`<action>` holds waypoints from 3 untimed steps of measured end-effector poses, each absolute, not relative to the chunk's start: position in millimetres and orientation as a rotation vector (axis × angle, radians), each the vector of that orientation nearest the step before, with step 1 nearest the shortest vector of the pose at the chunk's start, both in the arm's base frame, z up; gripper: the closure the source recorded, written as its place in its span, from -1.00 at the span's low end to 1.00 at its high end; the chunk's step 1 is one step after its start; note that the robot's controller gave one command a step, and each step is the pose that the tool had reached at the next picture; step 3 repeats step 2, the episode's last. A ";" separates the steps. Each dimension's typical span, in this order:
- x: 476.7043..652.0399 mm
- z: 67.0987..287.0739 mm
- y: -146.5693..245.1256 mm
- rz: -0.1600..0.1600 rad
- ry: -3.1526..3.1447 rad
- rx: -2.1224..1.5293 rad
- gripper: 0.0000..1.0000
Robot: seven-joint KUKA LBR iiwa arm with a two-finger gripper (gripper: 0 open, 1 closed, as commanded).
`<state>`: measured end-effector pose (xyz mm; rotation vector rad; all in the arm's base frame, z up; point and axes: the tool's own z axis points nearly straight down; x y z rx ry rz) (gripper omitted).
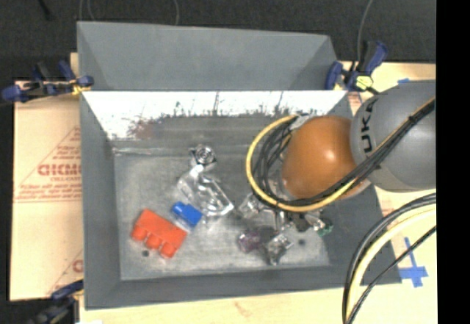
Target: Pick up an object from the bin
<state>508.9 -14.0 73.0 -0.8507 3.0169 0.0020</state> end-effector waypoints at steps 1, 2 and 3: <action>510.5 75.0 -14.4 -0.002 3.013 -0.845 1.00; 503.3 233.0 -32.6 -0.007 2.864 -1.272 1.00; 503.3 233.0 -32.6 -0.007 2.864 -1.272 1.00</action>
Offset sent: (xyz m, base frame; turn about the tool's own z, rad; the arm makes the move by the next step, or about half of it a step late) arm 0.0000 0.0000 0.0000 0.0000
